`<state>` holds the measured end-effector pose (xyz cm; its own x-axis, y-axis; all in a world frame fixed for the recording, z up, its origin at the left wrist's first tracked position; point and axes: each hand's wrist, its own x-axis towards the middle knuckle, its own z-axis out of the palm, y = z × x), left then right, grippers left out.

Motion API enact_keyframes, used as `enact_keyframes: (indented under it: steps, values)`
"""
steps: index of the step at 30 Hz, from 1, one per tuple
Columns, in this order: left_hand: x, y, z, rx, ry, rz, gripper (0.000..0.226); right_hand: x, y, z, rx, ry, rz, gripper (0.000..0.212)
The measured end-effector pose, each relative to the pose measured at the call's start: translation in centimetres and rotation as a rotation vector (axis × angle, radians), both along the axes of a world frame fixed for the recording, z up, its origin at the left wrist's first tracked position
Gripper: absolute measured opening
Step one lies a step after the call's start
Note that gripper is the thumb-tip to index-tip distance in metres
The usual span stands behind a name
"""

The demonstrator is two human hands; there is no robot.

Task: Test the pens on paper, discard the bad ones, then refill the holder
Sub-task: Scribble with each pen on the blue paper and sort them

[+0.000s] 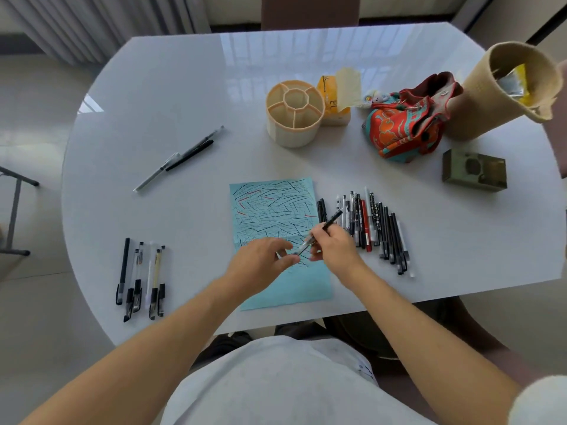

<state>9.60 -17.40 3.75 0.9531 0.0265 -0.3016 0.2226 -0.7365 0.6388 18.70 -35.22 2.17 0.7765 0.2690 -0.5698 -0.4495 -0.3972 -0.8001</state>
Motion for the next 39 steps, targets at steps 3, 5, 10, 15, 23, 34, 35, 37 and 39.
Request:
enact_keyframes:
  steps: [3,5,10,15,23,34,35,37,39]
  values:
    - [-0.1,1.5,-0.2,-0.002,-0.024,0.100,0.036,4.6,-0.6,-0.4,-0.403,-0.085,0.173,0.017]
    - [-1.0,2.8,-0.9,0.021,-0.045,0.148,0.029,6.2,-1.2,-0.8,-0.683,-0.209,0.372,0.034]
    - [-3.9,5.1,-2.9,0.055,0.000,0.185,0.025,7.1,-0.3,-1.1,-0.883,-0.393,0.494,0.032]
    - [-6.0,7.1,-3.9,0.070,0.101,0.065,0.037,8.0,8.5,-0.1,-0.689,-0.554,0.641,0.040]
    - [-8.0,8.1,-4.7,0.200,0.168,-0.059,0.047,10.2,28.4,-0.1,-0.477,-0.790,1.011,0.047]
    - [-8.5,8.4,-5.0,0.108,0.151,-0.024,0.048,10.4,31.5,-3.4,-0.807,-1.050,1.294,0.031]
    - [-8.3,8.4,-4.7,0.057,0.150,0.007,0.046,10.1,30.8,-3.3,-0.765,-0.993,1.262,0.029]
    - [-7.6,8.4,-3.9,-0.107,0.124,0.191,0.040,9.5,28.6,-2.5,-0.573,-0.810,1.059,0.024]
    - [-6.9,8.7,-3.3,-0.247,0.091,0.458,0.036,8.4,25.5,-1.1,-0.316,-0.552,0.762,0.016]
